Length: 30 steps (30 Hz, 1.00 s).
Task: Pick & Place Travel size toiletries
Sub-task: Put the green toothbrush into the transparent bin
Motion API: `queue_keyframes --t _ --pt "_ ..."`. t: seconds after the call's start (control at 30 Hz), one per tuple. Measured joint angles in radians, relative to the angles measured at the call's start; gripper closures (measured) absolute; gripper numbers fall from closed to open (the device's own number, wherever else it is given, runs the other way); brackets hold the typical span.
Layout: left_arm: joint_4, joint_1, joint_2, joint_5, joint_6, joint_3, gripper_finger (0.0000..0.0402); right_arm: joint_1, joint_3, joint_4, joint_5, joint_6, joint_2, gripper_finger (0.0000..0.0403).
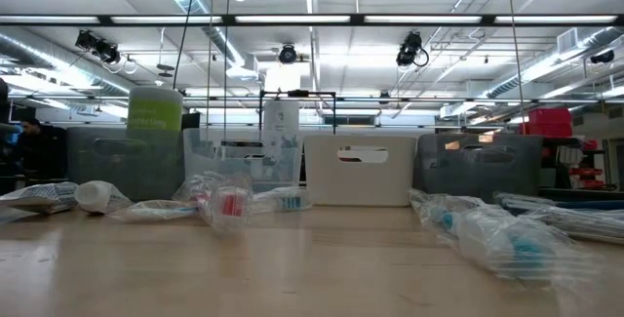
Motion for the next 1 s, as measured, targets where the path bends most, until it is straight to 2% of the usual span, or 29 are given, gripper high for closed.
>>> queue_keyframes --t 0.23,0.4,0.53,0.73,1.0 --pt "0.001 0.0 0.0 -0.022 0.1 0.0 0.0393 0.148 0.001 -0.127 0.0 0.002 0.072 0.0396" --pt "0.002 0.0 0.0 -0.022 0.109 0.0 0.0384 0.247 0.001 -0.254 -0.001 0.023 0.107 0.0396" --pt "0.002 0.0 0.0 -0.026 0.109 0.0 0.0394 0.304 0.001 -0.318 -0.036 0.047 0.122 0.0396" --pt "0.002 0.0 0.001 -0.034 0.109 0.0 0.0389 0.356 0.001 -0.409 -0.104 0.043 0.132 0.0395" --pt "0.004 0.0 0.021 -0.047 0.108 -0.001 0.0392 0.368 0.001 -0.531 -0.122 0.052 0.134 0.0389"
